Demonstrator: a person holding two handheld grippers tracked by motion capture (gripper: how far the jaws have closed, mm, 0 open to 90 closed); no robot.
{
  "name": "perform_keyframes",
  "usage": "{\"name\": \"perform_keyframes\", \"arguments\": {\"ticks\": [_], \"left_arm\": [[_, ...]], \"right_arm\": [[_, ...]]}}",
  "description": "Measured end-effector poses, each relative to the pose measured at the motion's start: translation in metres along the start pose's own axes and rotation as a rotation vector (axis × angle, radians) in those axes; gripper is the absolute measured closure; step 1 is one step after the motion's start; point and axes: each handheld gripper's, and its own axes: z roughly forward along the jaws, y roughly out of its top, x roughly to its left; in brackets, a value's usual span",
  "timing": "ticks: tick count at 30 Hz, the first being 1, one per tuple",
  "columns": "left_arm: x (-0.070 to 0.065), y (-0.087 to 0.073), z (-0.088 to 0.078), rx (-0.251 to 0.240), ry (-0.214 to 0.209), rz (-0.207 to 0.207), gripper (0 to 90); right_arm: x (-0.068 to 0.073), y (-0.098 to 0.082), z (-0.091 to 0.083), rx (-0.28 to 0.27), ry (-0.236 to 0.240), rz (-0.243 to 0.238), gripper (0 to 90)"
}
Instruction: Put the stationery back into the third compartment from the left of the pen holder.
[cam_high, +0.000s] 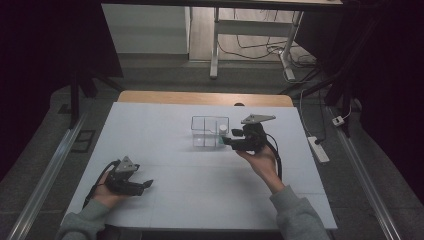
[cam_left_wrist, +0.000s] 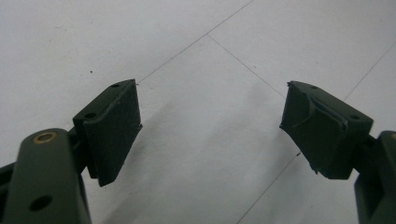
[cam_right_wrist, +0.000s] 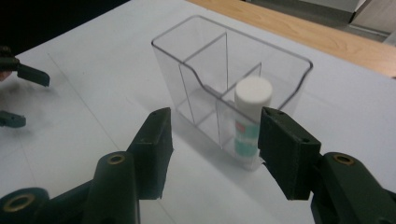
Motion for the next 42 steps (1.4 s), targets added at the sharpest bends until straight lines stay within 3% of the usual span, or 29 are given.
{"name": "perform_keyframes", "arguments": {"ticks": [8,12,16,30,36,42], "left_arm": [[0.0,0.0,-0.001,-0.011,-0.002,0.0,19.2],[0.0,0.0,-0.002,-0.019,0.001,0.003,19.2],[-0.001,0.001,-0.003,-0.033,0.003,-0.002,19.3],[0.0,0.001,-0.005,-0.056,0.006,-0.008,19.3],[0.0,0.001,-0.006,-0.064,0.004,-0.01,19.3],[0.0,0.001,-0.005,-0.059,0.003,-0.005,19.3]], "right_arm": [[-0.007,-0.032,-0.012,0.046,-0.034,0.008,43.7],[-0.011,-0.049,-0.017,0.071,-0.026,0.033,43.1],[-0.012,-0.062,-0.022,0.093,-0.036,0.024,42.4],[-0.011,-0.099,-0.055,0.086,-0.071,0.022,40.7],[-0.014,-0.115,-0.064,0.107,-0.104,0.011,39.7],[-0.015,-0.123,-0.068,0.111,-0.102,0.017,39.4]]}}
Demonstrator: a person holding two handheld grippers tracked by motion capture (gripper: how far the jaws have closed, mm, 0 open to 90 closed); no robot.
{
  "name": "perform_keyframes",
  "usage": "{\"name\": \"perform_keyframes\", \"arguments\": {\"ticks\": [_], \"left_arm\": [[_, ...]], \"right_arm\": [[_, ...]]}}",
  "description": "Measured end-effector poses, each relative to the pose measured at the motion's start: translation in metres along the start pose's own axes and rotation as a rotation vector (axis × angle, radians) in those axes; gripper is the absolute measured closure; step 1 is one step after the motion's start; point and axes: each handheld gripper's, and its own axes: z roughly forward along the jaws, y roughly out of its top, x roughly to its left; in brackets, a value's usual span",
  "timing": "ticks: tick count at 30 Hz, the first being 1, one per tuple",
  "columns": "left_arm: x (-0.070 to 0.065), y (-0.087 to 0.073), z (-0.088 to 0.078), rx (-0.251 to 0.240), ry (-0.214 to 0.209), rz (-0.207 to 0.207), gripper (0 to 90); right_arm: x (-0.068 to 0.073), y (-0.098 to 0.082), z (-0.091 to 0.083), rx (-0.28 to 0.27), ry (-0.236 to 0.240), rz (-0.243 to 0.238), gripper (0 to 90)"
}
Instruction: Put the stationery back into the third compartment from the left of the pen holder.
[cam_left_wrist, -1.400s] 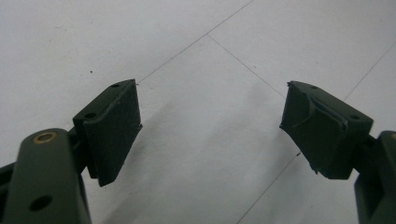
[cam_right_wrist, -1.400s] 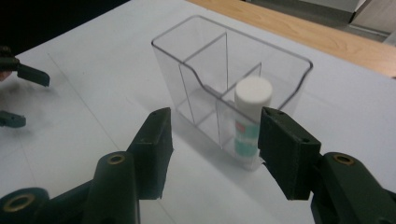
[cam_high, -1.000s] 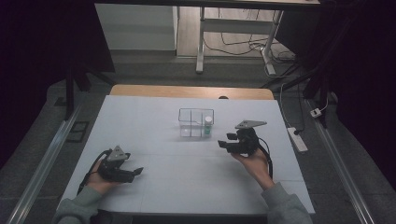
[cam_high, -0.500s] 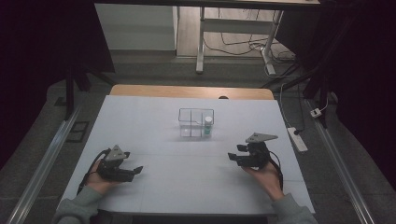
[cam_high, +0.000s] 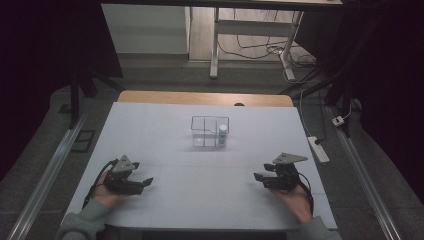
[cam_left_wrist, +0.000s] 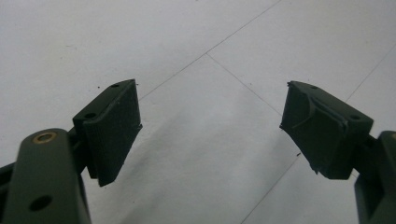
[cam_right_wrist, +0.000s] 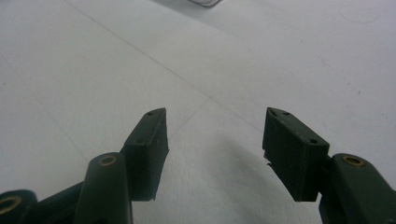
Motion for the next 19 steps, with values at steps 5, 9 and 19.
{"name": "perform_keyframes", "arguments": {"ticks": [5,9,19], "left_arm": [[-0.0004,0.0,0.0006,0.001,0.0,-0.002,19.3],[-0.0006,0.0,0.0009,0.004,-0.001,-0.002,19.3],[-0.001,0.0,0.0016,0.01,-0.001,0.002,19.4]], "right_arm": [[-0.0006,-0.0043,-0.0033,0.0,0.003,-0.008,39.2],[-0.0016,-0.0055,-0.0065,-0.015,0.005,-0.006,39.1],[-0.0008,-0.0048,-0.007,-0.016,0.003,-0.021,39.0]]}}
